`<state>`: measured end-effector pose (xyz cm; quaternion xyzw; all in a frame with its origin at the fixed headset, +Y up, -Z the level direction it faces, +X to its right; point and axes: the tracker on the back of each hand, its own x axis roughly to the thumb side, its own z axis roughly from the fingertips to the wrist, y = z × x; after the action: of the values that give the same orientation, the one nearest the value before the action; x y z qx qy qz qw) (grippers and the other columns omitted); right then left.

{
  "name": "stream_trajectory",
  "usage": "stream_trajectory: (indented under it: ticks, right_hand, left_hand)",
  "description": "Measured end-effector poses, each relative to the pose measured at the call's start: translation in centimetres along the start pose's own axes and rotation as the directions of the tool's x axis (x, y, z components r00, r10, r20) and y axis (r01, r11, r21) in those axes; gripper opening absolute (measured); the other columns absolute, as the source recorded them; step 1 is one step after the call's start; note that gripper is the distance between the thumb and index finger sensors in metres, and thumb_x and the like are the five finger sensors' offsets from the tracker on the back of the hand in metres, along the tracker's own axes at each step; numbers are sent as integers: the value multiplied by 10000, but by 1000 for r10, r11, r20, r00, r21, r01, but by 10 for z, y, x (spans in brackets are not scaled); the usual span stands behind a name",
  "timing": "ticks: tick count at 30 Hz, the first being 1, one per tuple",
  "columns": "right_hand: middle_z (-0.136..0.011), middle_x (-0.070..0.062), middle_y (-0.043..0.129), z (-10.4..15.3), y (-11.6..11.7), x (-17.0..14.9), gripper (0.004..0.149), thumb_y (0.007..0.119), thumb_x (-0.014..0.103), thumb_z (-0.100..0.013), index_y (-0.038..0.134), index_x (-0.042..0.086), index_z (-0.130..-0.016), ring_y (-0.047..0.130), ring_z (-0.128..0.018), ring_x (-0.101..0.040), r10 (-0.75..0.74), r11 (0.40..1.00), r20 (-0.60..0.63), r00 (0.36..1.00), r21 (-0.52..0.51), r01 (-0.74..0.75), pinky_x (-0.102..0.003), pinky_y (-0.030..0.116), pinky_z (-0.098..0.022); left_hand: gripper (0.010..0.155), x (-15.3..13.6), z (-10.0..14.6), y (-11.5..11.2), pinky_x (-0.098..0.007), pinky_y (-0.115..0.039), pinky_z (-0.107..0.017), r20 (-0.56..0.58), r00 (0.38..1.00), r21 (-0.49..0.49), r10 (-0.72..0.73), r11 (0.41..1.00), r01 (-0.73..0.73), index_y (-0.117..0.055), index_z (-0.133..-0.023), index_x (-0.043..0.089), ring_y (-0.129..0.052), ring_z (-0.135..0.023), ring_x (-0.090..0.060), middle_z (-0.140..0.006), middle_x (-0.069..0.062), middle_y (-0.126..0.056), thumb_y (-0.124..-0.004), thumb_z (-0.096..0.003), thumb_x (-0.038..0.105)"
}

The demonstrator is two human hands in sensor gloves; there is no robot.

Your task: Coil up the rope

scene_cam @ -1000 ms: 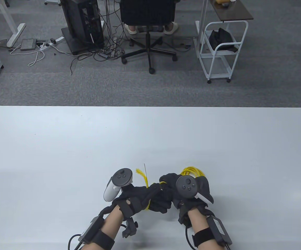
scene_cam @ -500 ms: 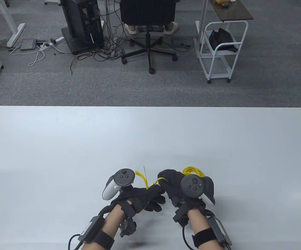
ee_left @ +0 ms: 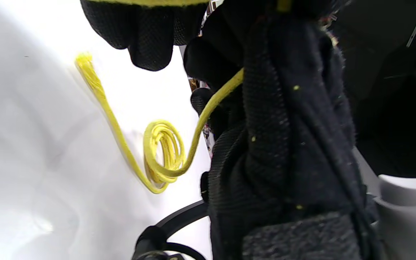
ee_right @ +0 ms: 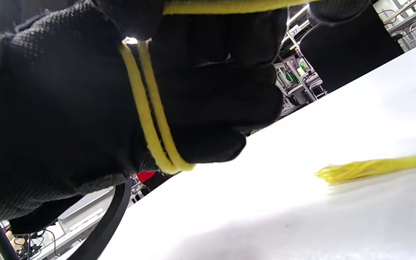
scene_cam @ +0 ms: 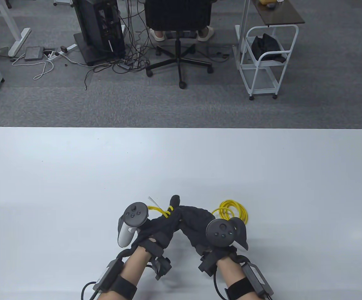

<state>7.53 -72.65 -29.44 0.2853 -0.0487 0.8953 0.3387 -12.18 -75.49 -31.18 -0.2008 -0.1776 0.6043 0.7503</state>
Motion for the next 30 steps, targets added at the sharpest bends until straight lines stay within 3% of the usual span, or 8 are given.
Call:
stream_trajectory:
  ticks: [9, 20, 25, 30]
  right_hand:
    - [-992, -165, 730, 0, 5, 1, 417, 688, 375, -584, 726, 164, -942, 786, -832, -433, 60, 996, 5, 998, 66, -61, -707, 545, -648]
    - [-986, -170, 739, -1, 10, -6, 415, 686, 377, -584, 731, 167, -939, 792, -827, -436, 100, 986, -27, 995, 138, -96, -706, 548, -648]
    - [-990, -170, 737, -2, 14, -9, 416, 685, 378, -585, 731, 172, -943, 792, -828, -439, 111, 977, -38, 993, 186, -102, -707, 548, -648]
    - [-998, -172, 730, -2, 16, -9, 417, 684, 380, -585, 729, 176, -945, 788, -834, -441, 124, 970, -43, 991, 216, -112, -709, 544, -648]
  left_hand:
    - [601, 7, 3, 2, -470, -566, -752, 37, 999, 90, -22, 996, 18, -342, -1167, 304, -605, -1089, -392, -1247, -127, -439, -514, -632, 517]
    - [578, 11, 6, 7, -441, -427, -816, 181, 977, 74, 109, 990, -124, -391, -1167, 340, -459, -1156, -343, -1273, -44, -400, -502, -625, 505]
    - [541, 13, 6, 5, -409, -508, -805, 233, 950, 44, 209, 973, -225, -558, -1122, 367, -615, -1122, -299, -1235, -9, -575, -574, -606, 532]
    - [486, 18, 6, 4, -381, -656, -755, 253, 946, 44, 202, 975, -220, -729, -1023, 364, -827, -1014, -262, -1124, -9, -792, -683, -575, 546]
